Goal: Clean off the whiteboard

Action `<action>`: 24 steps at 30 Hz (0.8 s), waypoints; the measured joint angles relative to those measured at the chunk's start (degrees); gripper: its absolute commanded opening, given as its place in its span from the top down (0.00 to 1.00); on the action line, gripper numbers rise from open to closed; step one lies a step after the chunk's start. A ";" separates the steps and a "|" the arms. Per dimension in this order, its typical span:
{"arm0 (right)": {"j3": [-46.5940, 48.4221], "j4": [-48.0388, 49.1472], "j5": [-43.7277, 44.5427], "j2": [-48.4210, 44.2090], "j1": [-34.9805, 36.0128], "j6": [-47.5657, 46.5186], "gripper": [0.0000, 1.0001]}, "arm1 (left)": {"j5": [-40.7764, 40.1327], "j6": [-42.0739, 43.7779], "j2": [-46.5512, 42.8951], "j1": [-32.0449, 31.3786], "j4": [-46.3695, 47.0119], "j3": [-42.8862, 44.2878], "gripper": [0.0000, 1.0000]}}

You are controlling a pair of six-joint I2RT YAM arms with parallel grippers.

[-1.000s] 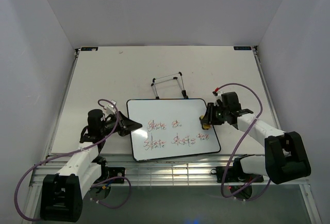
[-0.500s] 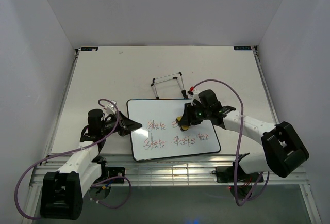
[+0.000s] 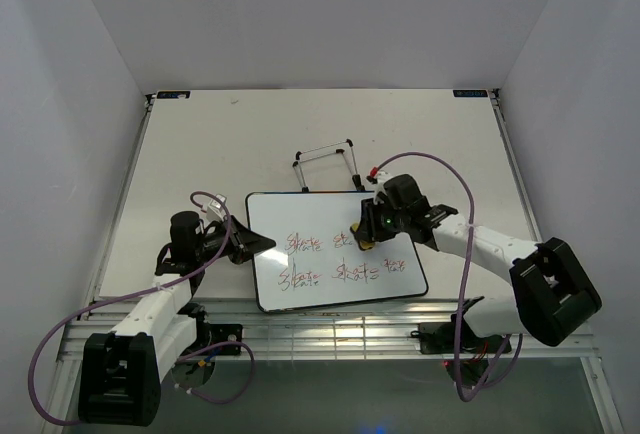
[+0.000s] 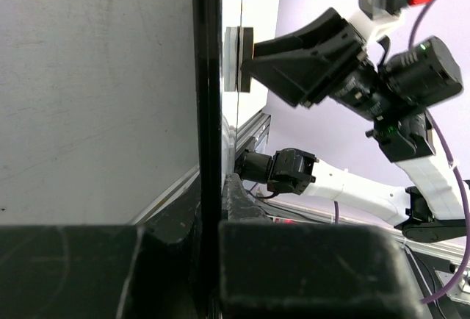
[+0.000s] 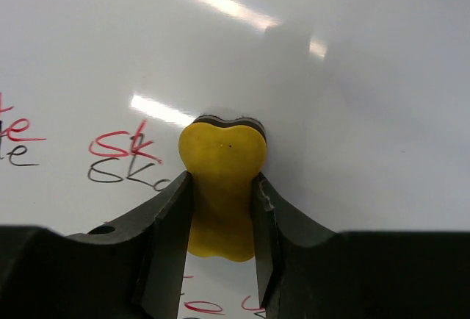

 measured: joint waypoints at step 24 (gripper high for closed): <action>14.05 -7.37 10.99 7.72 18.18 2.80 0.80 | -0.11 0.72 -0.72 0.37 -1.49 -0.02 1.00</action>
